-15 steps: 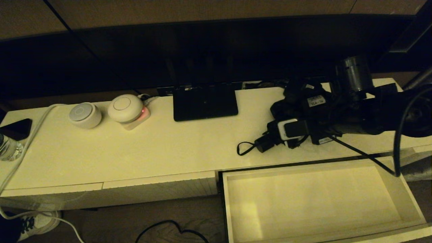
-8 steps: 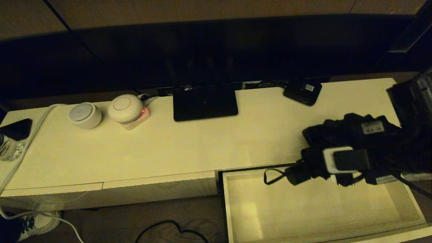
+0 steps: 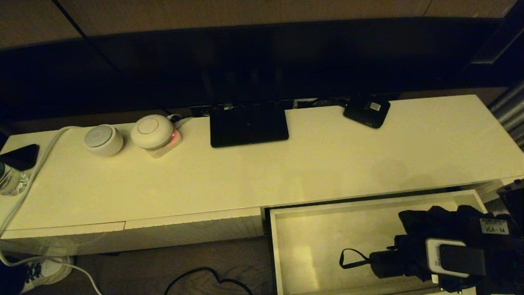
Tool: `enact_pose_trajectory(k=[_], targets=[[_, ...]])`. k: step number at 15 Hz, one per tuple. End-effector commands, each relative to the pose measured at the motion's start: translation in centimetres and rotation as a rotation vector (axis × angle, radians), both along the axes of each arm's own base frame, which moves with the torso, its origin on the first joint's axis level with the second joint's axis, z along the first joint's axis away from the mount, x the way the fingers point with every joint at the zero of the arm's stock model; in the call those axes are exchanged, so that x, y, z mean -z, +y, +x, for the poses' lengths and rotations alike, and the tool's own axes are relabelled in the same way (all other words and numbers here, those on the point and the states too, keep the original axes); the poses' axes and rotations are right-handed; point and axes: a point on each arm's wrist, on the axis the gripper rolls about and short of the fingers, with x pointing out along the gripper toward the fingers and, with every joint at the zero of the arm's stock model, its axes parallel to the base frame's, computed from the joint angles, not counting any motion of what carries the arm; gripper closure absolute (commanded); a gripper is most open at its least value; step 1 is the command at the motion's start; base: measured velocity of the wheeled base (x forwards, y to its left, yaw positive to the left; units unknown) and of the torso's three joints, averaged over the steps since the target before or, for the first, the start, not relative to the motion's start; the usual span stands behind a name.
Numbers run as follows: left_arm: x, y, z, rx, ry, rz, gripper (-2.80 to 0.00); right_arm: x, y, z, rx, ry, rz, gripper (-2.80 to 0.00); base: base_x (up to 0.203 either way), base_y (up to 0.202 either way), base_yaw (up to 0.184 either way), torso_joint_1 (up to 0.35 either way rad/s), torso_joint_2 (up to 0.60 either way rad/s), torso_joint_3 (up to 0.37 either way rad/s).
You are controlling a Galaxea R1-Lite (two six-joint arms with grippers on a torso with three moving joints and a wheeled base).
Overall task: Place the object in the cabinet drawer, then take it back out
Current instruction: Put the umbrella in the drawer
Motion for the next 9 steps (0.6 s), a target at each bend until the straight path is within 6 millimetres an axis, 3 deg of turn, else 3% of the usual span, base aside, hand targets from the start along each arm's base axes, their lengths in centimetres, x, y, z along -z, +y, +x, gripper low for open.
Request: enact_pose_trajectory(k=[1,9], targets=[[0.1,0.0,0.0,-0.001,0.003,0.0,0.0,2.1,0.0,1.0,0.029,0.053,-0.013,0.0,0.0,0.0,0.0,0.0,0.0,0.0],[0.1,0.0,0.0,-0.001,0.003,0.0,0.0,7.0,0.0,6.7,0.113,0.112,-0.009,0.0,0.0,0.0,0.0,0.0,0.0,0.0]])
